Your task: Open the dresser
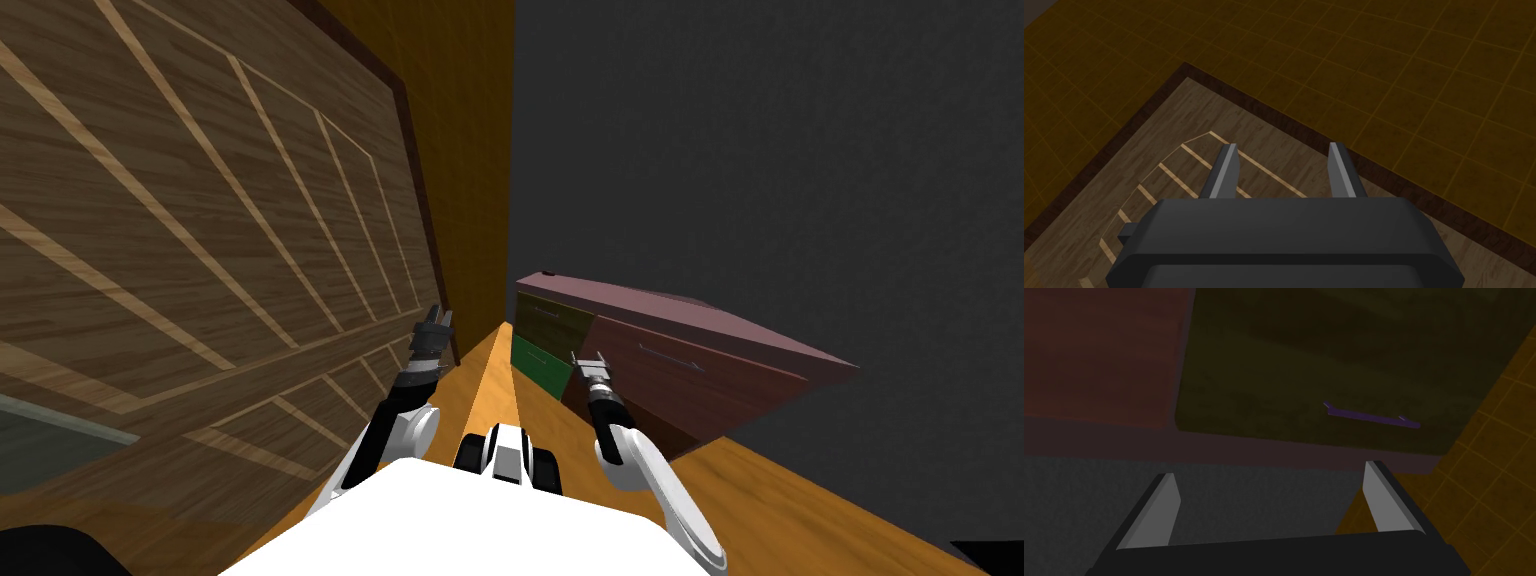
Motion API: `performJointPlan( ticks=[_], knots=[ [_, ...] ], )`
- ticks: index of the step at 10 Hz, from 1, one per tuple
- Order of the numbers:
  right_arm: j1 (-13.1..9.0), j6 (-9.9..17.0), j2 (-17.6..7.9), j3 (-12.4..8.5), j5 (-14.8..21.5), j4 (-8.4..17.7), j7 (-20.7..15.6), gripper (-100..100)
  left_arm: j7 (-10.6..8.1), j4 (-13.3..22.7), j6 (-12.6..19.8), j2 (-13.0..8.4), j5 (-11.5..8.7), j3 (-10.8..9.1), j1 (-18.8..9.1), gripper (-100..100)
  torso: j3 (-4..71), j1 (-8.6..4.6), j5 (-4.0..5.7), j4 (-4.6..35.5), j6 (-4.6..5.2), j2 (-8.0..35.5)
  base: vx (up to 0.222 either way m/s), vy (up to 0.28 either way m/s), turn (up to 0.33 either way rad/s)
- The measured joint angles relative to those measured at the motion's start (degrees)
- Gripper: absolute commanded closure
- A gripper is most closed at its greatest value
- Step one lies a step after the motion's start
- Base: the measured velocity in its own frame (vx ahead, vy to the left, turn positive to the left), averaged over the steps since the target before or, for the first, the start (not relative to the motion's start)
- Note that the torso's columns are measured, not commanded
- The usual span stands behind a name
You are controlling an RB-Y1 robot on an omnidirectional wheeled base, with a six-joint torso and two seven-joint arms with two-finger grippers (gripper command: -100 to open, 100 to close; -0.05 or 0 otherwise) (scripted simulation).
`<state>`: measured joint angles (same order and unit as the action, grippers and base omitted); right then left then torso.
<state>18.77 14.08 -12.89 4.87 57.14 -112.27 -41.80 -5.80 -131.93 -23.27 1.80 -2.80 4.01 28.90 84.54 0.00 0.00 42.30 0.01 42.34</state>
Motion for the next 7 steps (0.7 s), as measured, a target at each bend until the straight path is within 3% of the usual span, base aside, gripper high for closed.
performJointPlan(
  ticks=[7],
  knots=[
    [-1.72,8.77,-0.3,1.14,10.8,4.96,-6.96,-100,0.0,0.0,0.0,0.0,0.0,0.0,0.0,0,0.03,-0.04,0.02,-0.01,-0.02,-0.06,0.066,0.048,0.062]
  ],
)
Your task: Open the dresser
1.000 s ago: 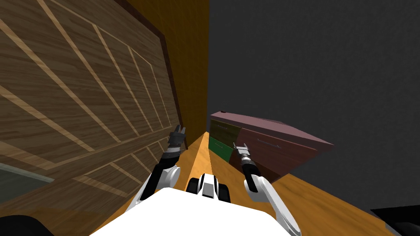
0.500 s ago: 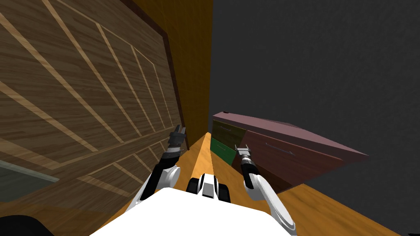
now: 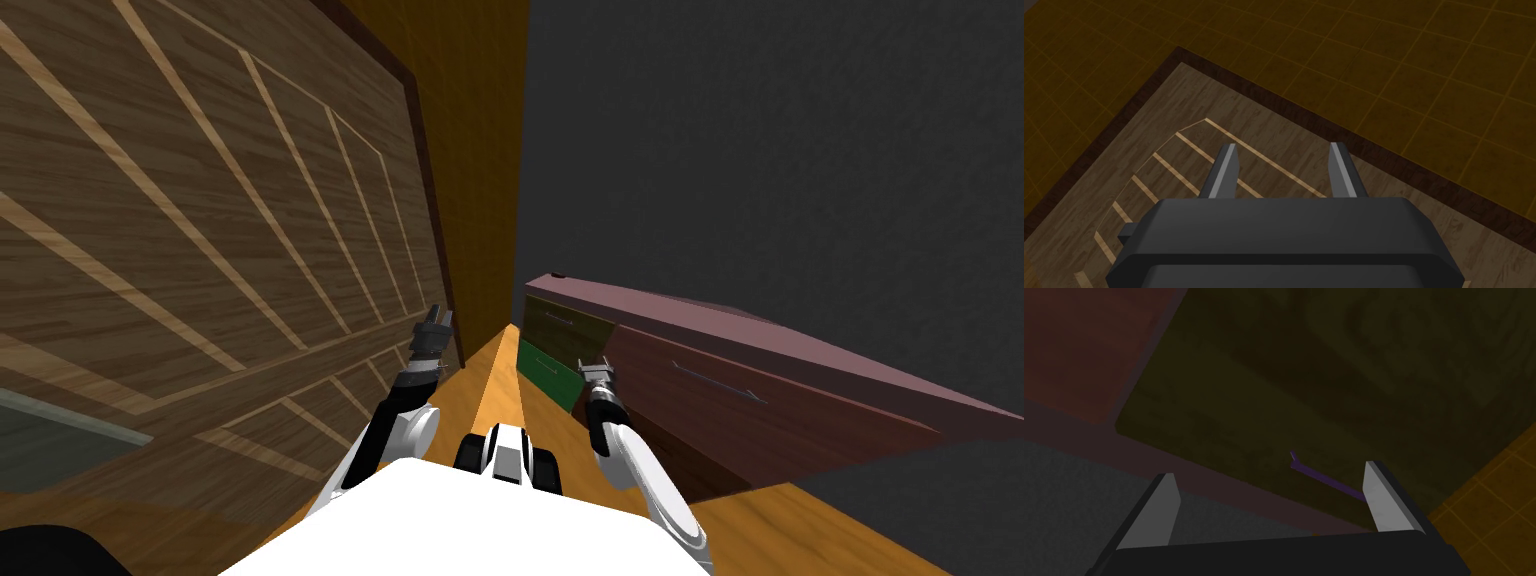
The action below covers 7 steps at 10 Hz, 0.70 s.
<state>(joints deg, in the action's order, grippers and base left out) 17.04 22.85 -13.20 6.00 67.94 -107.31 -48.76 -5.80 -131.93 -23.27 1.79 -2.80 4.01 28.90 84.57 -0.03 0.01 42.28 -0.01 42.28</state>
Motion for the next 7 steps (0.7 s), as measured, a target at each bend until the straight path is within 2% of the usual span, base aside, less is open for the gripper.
performJointPlan(
  ticks=[5,7],
  knots=[
    [-1.44,5.44,-0.25,0.55,7.76,3.85,-3.63,-100,0.0,0.0,0.0,0.0,0.0,0.0,0.0,0,-0.01,-0.01,-0.01,0.01,0.01,0.04,0.067,0.044,0.063],
    [-2.37,8.41,-0.93,0.87,10.87,5.91,-6.44,-100,0.0,0.0,0.0,0.0,0.0,0.0,0.0,0,0.06,0.11,-0.03,-0.03,0.0,-0.09,0.091,0.056,0.083]
  ],
)
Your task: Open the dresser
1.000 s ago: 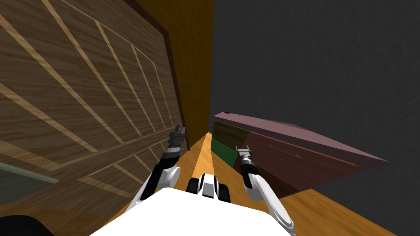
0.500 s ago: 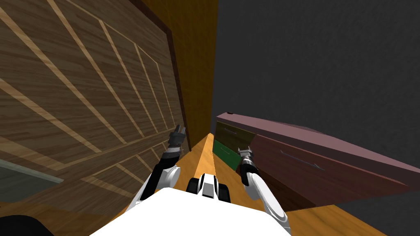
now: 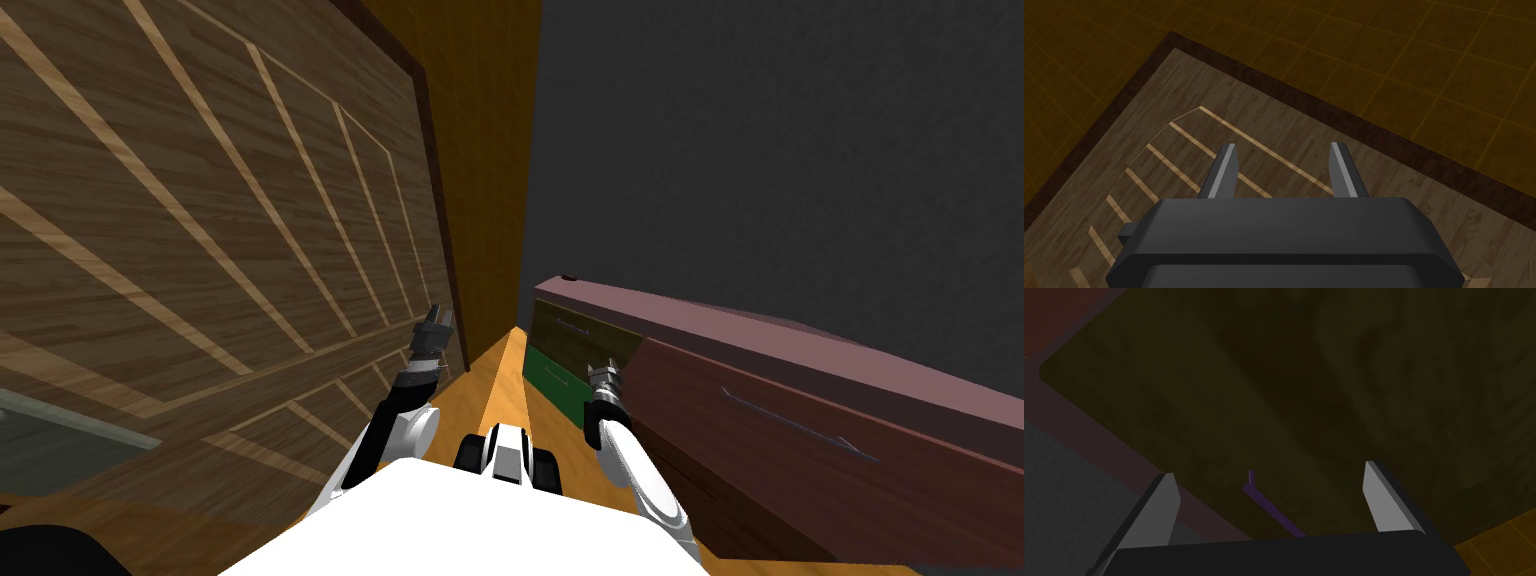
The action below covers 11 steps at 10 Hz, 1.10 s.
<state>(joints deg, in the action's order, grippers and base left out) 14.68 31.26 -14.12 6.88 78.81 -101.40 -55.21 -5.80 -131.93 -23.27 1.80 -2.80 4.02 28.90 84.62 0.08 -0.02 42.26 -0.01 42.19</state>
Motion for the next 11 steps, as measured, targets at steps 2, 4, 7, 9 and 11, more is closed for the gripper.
performJointPlan(
  ticks=[2,4,7,9,11],
  knots=[
    [-0.74,2.74,-0.17,0.43,2.97,1.41,-2.08,-100,0.0,0.0,0.0,0.0,0.0,0.0,0.0,0,-0.08,-0.12,0.03,0.04,0.01,0.15,0.059,0.03,0.052],
    [-1.19,4.85,-0.58,0.71,5.65,2.63,-3.59,-100,0.0,0.0,0.0,0.0,0.0,0.0,0.0,0,-0.09,-0.09,0.02,0.04,0.01,0.15,0.064,0.038,0.078],
    [-2.42,9.07,-1.87,1.21,10.42,5.5,-6.59,-100,0.0,0.0,0.0,0.0,0.0,0.0,0.0,0,-0.04,-0.09,0.01,0.01,0.03,0.09,0.076,0.045,0.058],
    [-2.66,11.32,-2.93,1.6,13.66,6.82,-7.91,-100,0.0,0.0,0.0,0.0,0.0,0.0,0.0,0,-0.1,-0.14,0.04,0.04,0.01,0.16,0.063,0.028,0.072],
    [-2.94,13.55,-3.94,1.76,16.02,7.36,-10.41,-100,0.0,0.0,0.0,0.0,0.0,0.0,0.0,0,-0.06,-0.06,0.01,0.02,0.01,0.1,0.055,0.029,0.051]
  ],
)
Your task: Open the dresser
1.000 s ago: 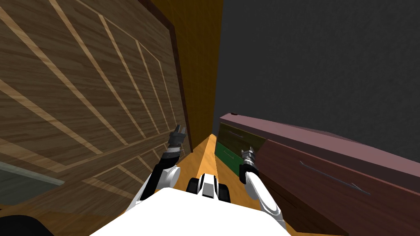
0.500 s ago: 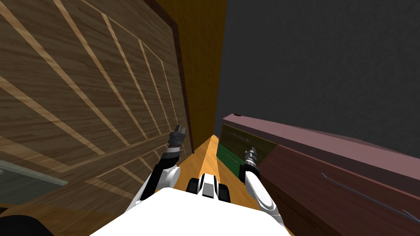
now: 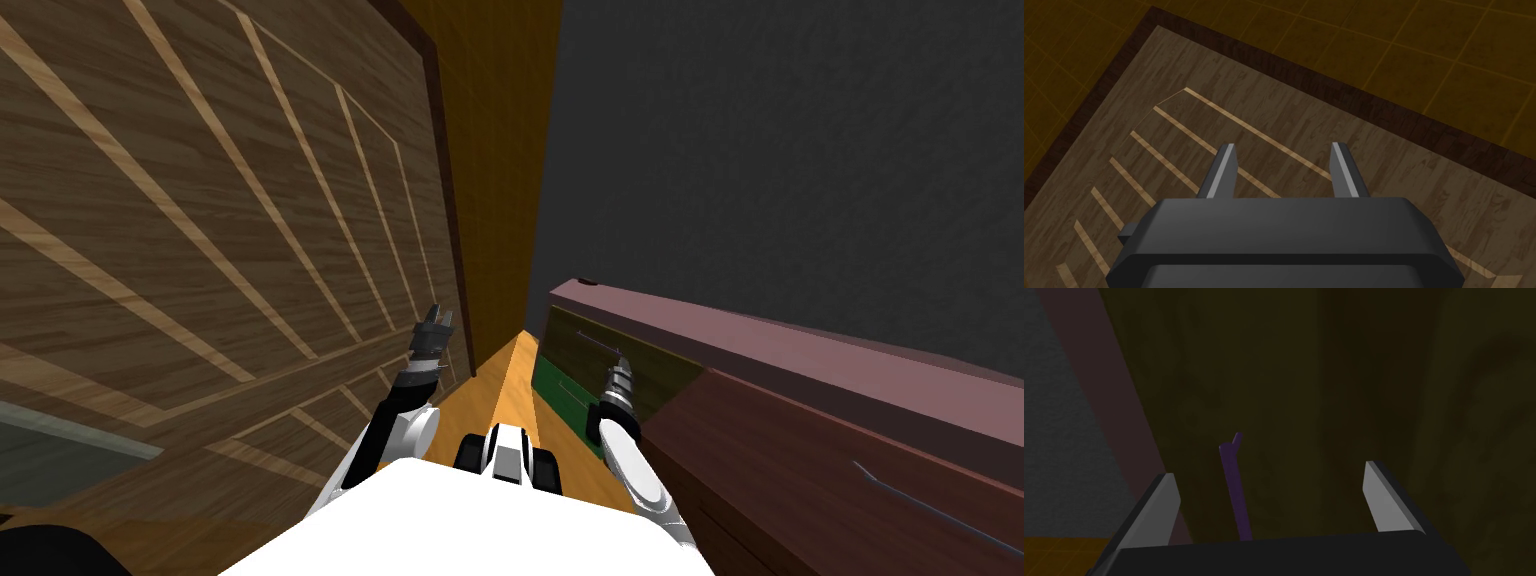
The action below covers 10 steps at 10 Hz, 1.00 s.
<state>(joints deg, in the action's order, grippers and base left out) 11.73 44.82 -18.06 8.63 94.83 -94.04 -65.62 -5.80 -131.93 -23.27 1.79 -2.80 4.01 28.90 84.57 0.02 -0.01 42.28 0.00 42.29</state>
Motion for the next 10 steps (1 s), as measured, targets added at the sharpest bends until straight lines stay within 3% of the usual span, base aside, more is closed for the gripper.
performJointPlan(
  ticks=[2,4,5,10],
  knots=[
    [-0.52,1.88,-1.14,0.22,2.38,1.32,-1.18,-100,0.0,0.0,0.0,0.0,0.0,0.0,0.0,0,0.0,-0.02,0.01,0.0,0.01,-0.01,0.043,0.02,0.024],
    [-0.91,1.33,-1.45,-0.38,1.52,0.82,-2.11,-100,0.0,0.0,0.0,-0.01,0.0,-0.01,0.0,0,0.01,-0.16,0.04,0.01,0.01,-0.03,0.044,-0.02,-0.033],
    [-0.97,1.1,-1.49,-0.47,1.39,0.74,-2.38,100,0.0,0.0,0.0,0.0,0.0,-0.01,0.0,0,-0.01,-0.07,0.03,0.0,0.0,0.02,0.005,-0.003,0.003],
    [-0.51,0.73,-1.07,-0.18,1.11,-0.92,-3.68,100,0.0,0.0,0.01,0.01,0.0,0.01,-0.03,0,-0.08,0.07,-0.02,0.04,0.0,0.11,-0.133,0.096,-0.031]
  ],
)
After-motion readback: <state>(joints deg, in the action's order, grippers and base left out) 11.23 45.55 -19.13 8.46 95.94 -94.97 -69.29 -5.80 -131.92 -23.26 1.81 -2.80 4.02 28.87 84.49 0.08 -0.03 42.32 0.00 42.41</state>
